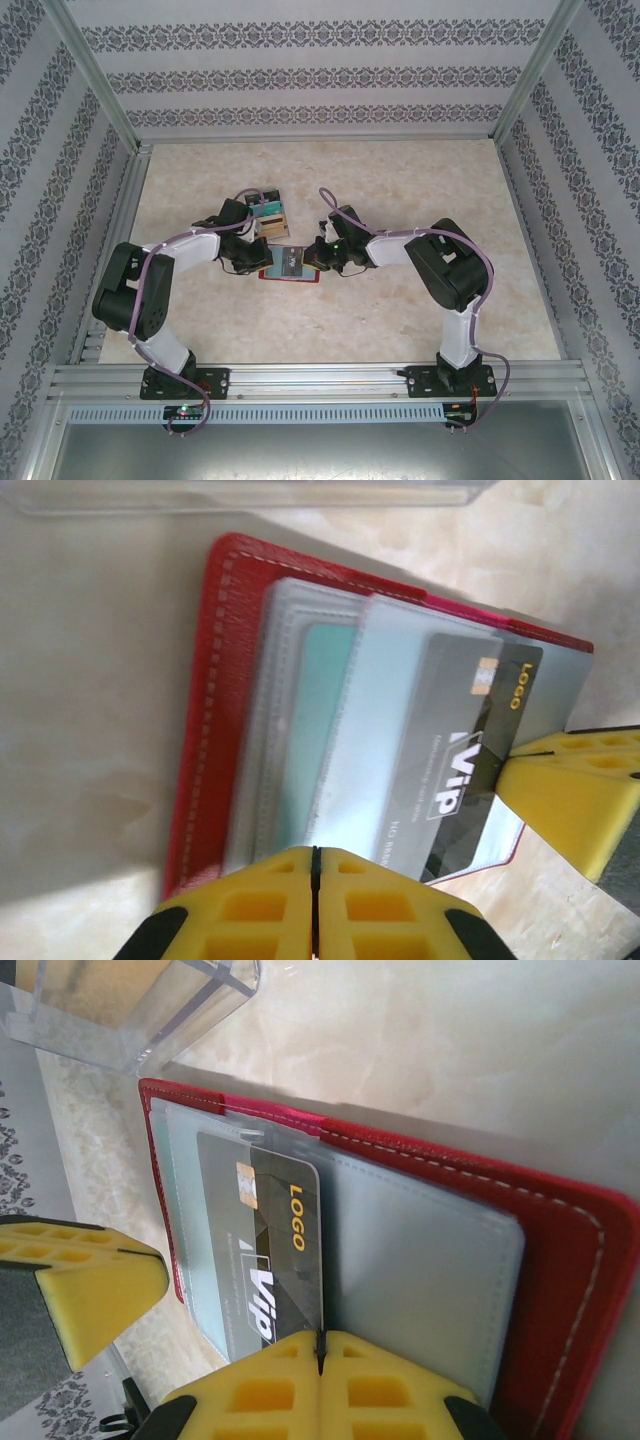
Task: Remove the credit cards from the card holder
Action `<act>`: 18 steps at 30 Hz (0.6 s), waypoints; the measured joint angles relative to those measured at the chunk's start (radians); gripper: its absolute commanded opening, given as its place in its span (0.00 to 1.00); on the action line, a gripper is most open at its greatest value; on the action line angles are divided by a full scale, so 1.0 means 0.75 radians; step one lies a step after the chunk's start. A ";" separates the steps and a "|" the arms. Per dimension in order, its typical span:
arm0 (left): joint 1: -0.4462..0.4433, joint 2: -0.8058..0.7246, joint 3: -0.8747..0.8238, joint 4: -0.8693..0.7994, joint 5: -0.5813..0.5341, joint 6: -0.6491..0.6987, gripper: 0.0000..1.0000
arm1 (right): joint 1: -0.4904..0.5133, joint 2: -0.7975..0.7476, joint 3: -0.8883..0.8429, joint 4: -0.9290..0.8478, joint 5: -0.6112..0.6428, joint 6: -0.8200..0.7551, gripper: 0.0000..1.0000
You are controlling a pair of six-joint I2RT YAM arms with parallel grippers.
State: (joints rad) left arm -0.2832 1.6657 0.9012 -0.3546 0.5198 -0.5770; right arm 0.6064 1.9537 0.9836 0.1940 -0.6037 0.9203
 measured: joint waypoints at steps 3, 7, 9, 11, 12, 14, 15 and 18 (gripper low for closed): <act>-0.024 0.042 0.008 0.021 0.005 -0.009 0.07 | 0.001 0.000 0.001 -0.002 0.000 -0.003 0.11; -0.025 0.062 0.008 0.040 0.031 -0.015 0.07 | 0.001 0.000 0.005 -0.002 -0.005 0.000 0.23; -0.025 0.065 0.008 0.042 0.033 -0.015 0.06 | 0.007 0.000 0.013 0.003 -0.010 -0.004 0.24; -0.025 0.069 0.008 0.044 0.038 -0.014 0.06 | 0.014 0.003 0.021 0.002 -0.008 -0.003 0.25; -0.025 0.070 0.008 0.046 0.040 -0.014 0.06 | 0.016 0.004 0.024 0.002 -0.008 -0.004 0.25; -0.025 0.070 0.008 0.048 0.040 -0.014 0.06 | 0.018 0.009 0.032 0.002 -0.008 -0.005 0.19; -0.025 0.070 0.008 0.048 0.040 -0.014 0.05 | 0.018 0.011 0.034 0.001 -0.007 -0.007 0.15; -0.025 0.070 0.007 0.048 0.040 -0.014 0.05 | 0.018 0.014 0.037 -0.002 -0.007 -0.006 0.05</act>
State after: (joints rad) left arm -0.3019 1.7180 0.9066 -0.3183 0.5499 -0.5877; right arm 0.6197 1.9640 1.0111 0.1928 -0.6086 0.9157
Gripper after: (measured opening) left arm 0.053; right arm 0.095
